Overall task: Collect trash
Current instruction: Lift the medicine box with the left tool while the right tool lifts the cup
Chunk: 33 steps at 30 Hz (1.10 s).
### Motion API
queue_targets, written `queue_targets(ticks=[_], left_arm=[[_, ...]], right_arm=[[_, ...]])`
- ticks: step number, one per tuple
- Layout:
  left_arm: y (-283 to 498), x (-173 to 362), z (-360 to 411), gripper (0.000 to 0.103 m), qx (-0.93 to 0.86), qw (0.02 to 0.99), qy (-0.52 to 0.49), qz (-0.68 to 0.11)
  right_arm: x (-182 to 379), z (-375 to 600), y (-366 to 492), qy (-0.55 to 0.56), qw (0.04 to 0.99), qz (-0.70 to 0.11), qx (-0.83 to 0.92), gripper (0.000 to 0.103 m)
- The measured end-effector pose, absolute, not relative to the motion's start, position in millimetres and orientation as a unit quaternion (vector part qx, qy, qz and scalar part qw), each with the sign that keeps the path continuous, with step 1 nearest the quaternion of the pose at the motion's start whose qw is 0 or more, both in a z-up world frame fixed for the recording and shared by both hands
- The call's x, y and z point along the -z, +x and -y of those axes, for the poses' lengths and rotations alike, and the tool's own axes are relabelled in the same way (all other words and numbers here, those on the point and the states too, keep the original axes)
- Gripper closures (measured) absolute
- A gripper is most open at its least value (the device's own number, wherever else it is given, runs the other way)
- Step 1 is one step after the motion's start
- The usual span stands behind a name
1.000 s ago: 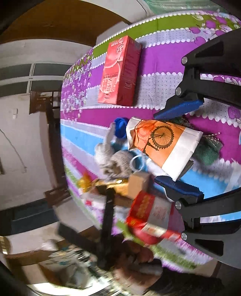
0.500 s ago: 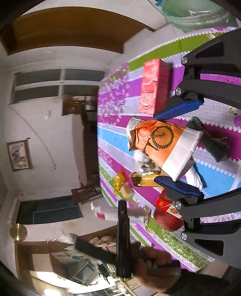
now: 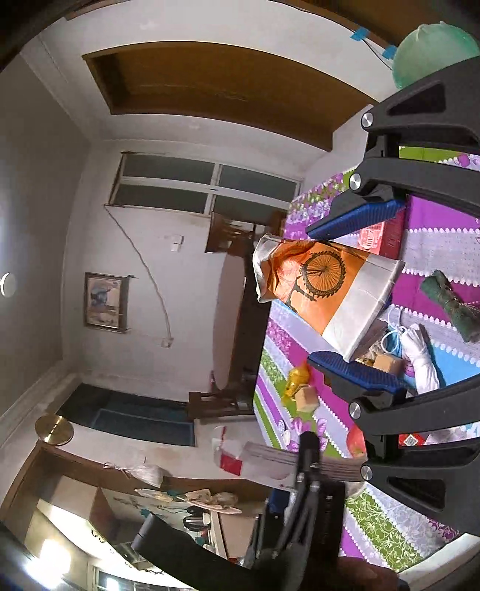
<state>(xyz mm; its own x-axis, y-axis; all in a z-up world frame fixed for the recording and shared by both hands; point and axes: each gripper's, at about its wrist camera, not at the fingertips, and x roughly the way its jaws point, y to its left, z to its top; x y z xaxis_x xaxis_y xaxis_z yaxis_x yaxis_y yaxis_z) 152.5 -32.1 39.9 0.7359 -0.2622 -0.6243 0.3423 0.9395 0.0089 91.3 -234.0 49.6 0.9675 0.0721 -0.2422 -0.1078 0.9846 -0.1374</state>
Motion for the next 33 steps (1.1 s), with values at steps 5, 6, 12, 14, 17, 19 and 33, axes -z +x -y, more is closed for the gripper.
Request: queue_targets(ticks=[5, 6, 12, 14, 17, 19, 33], left_arm=[[139, -43, 40, 0.052, 0.170, 0.930, 0.065, -0.320], [137, -44, 42, 0.052, 0.171, 0.930, 0.066, -0.319], [131, -50, 51, 0.052, 0.179, 0.930, 0.068, -0.312], [128, -52, 57, 0.052, 0.183, 0.931, 0.071, -0.309], [127, -53, 66, 0.052, 0.190, 0.931, 0.075, -0.301], [125, -55, 74, 0.052, 0.195, 0.933, 0.075, -0.293], [120, -51, 117, 0.052, 0.206, 0.936, 0.089, -0.271]], right_arm=[[-60, 240, 70, -0.075, 0.991, -0.109, -0.038, 0.039], [-64, 243, 69, -0.075, 0.991, -0.108, -0.037, 0.039], [-75, 253, 50, -0.076, 0.992, -0.102, -0.025, 0.039], [-78, 261, 43, -0.073, 0.992, -0.103, -0.021, 0.039], [-83, 275, 36, -0.067, 0.992, -0.106, -0.013, 0.039], [-85, 282, 33, -0.062, 0.992, -0.111, -0.006, 0.039], [-64, 376, 53, 0.030, 0.975, -0.218, -0.008, 0.060]])
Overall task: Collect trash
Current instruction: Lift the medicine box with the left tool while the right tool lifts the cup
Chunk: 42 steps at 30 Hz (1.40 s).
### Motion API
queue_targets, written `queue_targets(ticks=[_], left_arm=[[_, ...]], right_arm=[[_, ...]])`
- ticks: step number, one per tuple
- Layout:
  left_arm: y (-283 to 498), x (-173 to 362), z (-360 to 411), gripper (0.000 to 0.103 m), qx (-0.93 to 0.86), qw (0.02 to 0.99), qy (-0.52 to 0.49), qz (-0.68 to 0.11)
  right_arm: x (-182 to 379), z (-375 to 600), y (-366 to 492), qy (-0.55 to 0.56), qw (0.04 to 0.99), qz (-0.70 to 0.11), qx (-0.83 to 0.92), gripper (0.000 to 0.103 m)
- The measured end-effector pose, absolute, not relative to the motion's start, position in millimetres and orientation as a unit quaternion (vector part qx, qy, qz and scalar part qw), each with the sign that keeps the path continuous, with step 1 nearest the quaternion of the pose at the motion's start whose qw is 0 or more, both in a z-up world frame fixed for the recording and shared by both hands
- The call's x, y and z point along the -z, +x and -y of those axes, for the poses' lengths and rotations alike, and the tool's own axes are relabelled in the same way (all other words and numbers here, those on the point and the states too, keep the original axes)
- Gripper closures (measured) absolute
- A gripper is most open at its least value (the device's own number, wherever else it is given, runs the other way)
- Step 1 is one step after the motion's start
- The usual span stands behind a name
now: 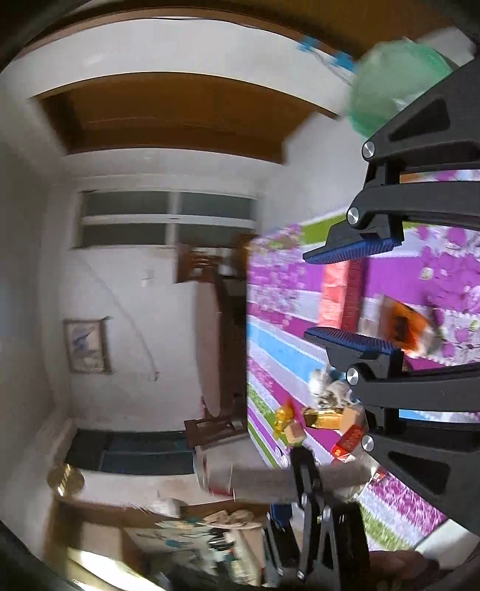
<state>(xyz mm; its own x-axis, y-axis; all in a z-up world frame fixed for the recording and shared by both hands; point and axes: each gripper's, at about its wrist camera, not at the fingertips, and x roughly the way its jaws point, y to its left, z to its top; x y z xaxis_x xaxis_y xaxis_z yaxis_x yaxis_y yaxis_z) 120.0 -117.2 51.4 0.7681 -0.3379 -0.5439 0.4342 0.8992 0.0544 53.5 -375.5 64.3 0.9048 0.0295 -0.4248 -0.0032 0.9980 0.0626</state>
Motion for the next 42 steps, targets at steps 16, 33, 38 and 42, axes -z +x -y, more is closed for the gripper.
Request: queue_targets(ticks=[16, 33, 38, 42], left_arm=[[136, -18, 95, 0.052, 0.180, 0.930, 0.060, -0.316], [110, -13, 79, 0.052, 0.126, 0.952, 0.033, -0.276], [102, -21, 81, 0.052, 0.115, 0.958, 0.029, -0.260], [96, -27, 82, 0.052, 0.114, 0.961, 0.023, -0.251]], right_arm=[[71, 354, 168, 0.115, 0.899, -0.423, 0.003, 0.040], [-12, 289, 83, 0.016, 0.977, -0.212, -0.028, 0.077], [-41, 273, 62, -0.013, 0.986, -0.166, -0.030, 0.077], [-52, 272, 55, -0.022, 0.987, -0.159, -0.024, 0.077]])
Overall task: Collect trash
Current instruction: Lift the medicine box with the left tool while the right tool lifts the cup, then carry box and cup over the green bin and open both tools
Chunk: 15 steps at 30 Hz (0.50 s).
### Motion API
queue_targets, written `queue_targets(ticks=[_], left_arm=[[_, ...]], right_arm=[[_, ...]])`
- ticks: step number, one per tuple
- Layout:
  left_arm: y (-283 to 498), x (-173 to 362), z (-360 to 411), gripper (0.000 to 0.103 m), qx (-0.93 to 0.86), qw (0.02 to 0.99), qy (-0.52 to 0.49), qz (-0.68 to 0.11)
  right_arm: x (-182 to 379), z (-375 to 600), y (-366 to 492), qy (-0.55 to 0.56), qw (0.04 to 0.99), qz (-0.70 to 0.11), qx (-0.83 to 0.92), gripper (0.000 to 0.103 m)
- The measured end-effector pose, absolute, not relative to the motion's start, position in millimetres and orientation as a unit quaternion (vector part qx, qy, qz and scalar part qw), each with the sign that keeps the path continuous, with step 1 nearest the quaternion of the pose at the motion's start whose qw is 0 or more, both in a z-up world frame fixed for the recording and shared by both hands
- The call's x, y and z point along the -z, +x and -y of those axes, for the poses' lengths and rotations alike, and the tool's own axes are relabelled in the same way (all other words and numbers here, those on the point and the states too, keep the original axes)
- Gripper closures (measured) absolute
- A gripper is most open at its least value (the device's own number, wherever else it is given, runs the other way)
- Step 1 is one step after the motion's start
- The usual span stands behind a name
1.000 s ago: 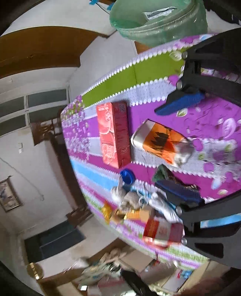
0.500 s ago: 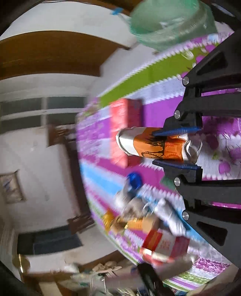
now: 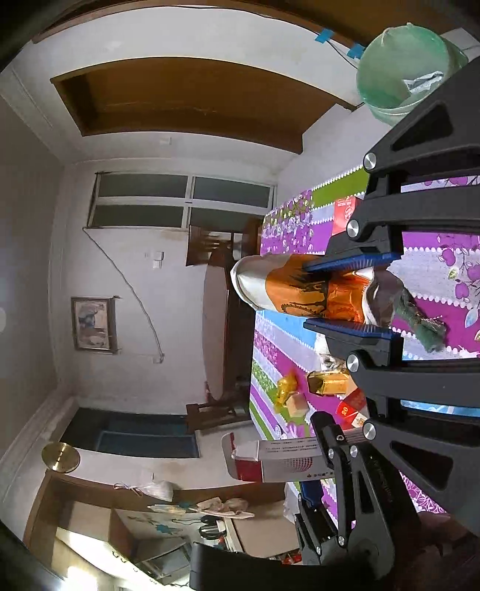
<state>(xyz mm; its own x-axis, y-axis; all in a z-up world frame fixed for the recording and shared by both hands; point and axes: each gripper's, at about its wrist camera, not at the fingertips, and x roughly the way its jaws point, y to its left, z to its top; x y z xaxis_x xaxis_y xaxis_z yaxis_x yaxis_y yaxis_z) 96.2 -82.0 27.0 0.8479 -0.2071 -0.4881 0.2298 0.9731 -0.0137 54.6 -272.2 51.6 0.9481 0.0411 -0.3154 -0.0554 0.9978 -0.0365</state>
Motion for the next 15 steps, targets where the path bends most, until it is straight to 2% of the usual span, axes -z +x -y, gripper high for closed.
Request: queue_targets(ticks=[15], left_arm=[[80, -44, 95, 0.052, 0.128, 0.966, 0.019, -0.222]], right_arm=[[-68, 292, 45, -0.008, 0.986, -0.165, -0.016, 0.077]])
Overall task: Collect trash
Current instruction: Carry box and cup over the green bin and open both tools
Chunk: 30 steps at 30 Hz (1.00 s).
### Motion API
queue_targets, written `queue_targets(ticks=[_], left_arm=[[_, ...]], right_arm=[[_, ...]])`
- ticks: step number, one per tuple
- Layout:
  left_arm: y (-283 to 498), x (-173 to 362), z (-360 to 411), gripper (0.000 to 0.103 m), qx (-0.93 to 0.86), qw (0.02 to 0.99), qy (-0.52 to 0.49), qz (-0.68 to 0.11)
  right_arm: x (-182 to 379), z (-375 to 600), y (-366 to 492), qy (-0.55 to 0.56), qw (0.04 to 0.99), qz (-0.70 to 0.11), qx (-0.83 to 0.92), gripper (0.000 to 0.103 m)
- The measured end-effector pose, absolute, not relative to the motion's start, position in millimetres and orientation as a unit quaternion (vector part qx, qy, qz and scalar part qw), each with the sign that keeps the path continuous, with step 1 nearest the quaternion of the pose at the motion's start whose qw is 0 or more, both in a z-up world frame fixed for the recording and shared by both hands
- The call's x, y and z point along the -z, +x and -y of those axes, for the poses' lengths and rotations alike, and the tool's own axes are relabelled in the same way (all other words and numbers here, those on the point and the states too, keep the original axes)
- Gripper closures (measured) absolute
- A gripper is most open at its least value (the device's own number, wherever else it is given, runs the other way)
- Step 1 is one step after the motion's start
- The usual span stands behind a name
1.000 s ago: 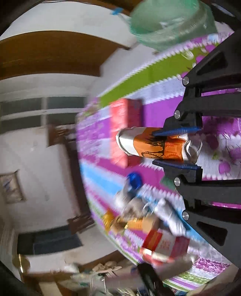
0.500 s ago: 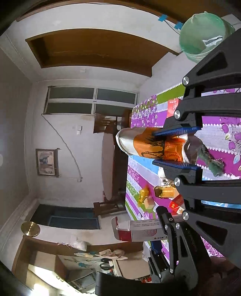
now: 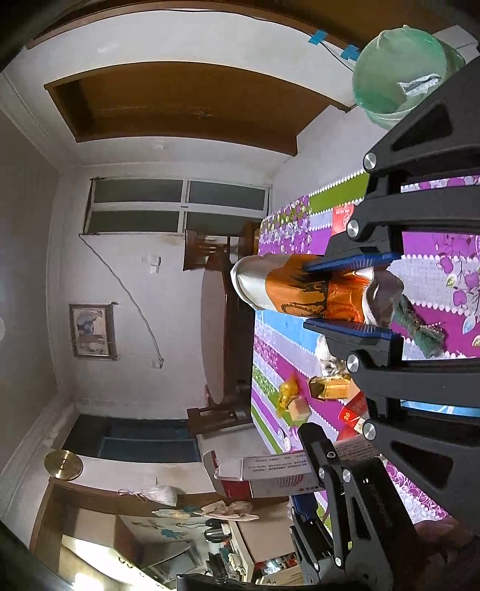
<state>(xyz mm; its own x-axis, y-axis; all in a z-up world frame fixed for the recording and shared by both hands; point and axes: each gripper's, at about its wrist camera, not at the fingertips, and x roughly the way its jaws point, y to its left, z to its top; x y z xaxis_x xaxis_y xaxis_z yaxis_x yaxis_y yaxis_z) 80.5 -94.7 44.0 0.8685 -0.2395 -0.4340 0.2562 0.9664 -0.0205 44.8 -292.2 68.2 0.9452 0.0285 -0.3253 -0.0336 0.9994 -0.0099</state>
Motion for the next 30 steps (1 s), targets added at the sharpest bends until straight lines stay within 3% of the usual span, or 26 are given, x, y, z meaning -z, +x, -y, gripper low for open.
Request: queue_targets(ticks=[8, 18, 30], left_arm=[[102, -54, 144, 0.052, 0.187, 0.956, 0.026, -0.224], [138, -63, 289, 0.052, 0.339, 0.901, 0.062, -0.262], [194, 21, 479, 0.052, 0.445, 0.788, 0.121, -0.407]], right_arm=[[-85, 356, 32, 0.006, 0.985, -0.171, 0.039, 0.077], [-89, 511, 19, 0.033, 0.965, -0.217, 0.146, 0.077], [3, 686, 40, 0.131, 0.905, -0.357, 0.188, 0.077]])
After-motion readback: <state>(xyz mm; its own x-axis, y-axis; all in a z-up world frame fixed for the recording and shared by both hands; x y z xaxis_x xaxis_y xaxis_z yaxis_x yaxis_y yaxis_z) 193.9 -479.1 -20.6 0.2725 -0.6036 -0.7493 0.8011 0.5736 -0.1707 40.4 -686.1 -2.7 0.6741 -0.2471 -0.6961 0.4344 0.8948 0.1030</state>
